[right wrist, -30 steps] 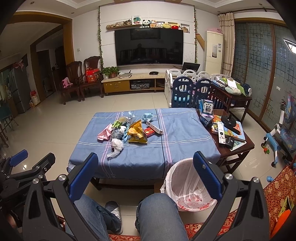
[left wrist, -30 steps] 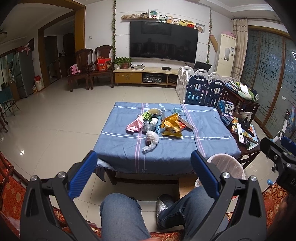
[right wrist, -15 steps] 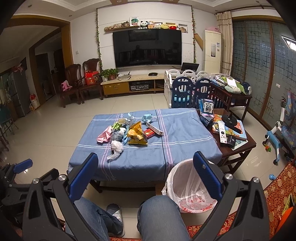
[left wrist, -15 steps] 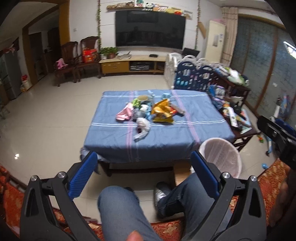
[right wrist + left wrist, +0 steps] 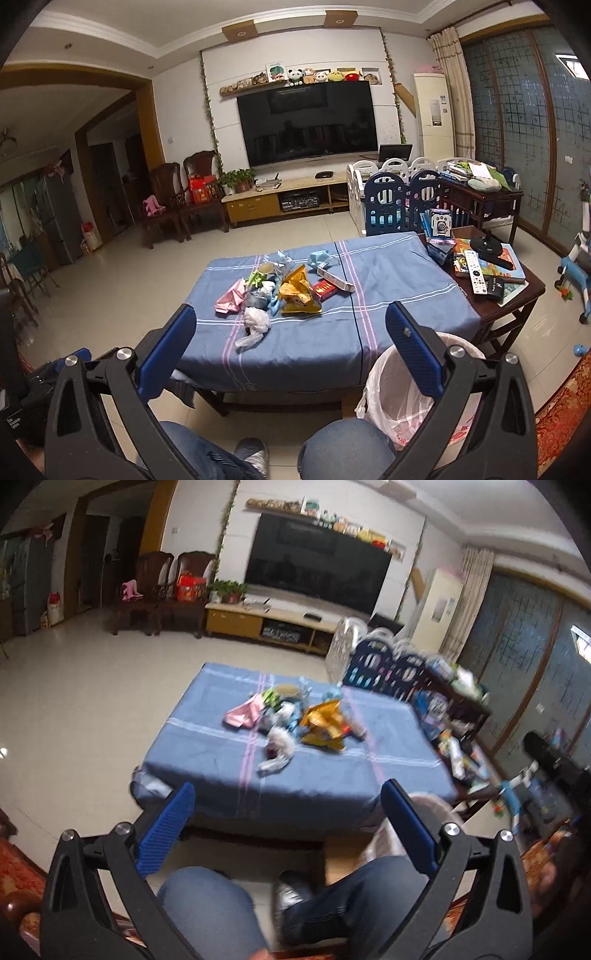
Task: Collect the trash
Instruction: 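Grasp the white plastic bag with the left tool while the right tool grasps the yellow chip bag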
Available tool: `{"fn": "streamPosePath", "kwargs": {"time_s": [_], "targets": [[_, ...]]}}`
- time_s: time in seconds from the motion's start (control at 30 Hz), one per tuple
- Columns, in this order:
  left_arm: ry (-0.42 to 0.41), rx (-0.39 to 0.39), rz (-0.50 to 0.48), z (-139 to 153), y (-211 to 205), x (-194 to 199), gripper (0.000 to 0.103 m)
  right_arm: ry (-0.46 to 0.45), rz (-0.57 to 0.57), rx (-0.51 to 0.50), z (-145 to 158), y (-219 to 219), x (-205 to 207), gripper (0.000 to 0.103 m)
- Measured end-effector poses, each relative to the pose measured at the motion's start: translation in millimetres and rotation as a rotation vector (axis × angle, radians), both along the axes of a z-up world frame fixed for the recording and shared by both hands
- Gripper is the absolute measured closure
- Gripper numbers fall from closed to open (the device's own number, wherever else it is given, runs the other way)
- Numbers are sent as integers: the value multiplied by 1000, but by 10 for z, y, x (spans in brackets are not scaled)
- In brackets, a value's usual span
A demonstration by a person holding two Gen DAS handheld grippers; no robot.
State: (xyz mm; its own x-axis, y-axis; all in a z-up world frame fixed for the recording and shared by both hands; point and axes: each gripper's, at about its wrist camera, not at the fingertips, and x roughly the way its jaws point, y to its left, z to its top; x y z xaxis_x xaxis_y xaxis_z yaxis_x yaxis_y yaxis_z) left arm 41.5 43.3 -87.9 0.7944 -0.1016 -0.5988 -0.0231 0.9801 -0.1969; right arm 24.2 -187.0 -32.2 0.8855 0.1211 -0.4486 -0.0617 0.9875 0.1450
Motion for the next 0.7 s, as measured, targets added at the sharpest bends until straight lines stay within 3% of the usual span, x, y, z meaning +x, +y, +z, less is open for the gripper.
{"fn": "streamPosePath", "kwargs": {"time_s": [0.1, 0.17, 0.27, 0.33, 0.37, 0.43, 0.47, 0.5, 0.57, 0.7], "targets": [[94, 115, -31, -218, -54, 188, 3, 37, 34, -29, -138, 95, 123, 3], [90, 142, -55, -294, -42, 262, 3, 48, 52, -45, -221, 161, 190, 3], [134, 98, -129, -479, -27, 437, 3, 48, 67, -80, -331, 238, 281, 3], [222, 41, -142, -684, 19, 605, 3, 49, 81, -93, -405, 259, 324, 3], [267, -37, -152, -835, 72, 697, 3, 45, 91, -99, -460, 264, 345, 3], [265, -231, -193, -1007, 192, 769, 3, 47, 92, -117, -581, 253, 392, 3], [239, -323, -167, -1095, 263, 800, 3, 53, 89, -125, -641, 248, 423, 3], [205, -365, -122, -1159, 320, 825, 3, 61, 88, -130, -690, 242, 450, 3], [156, -359, -62, -1254, 334, 918, 3, 89, 85, -145, -834, 223, 546, 3], [169, -175, -90, -1477, 87, 1370, 3, 165, 102, -112, -1144, 162, 856, 3]]}}
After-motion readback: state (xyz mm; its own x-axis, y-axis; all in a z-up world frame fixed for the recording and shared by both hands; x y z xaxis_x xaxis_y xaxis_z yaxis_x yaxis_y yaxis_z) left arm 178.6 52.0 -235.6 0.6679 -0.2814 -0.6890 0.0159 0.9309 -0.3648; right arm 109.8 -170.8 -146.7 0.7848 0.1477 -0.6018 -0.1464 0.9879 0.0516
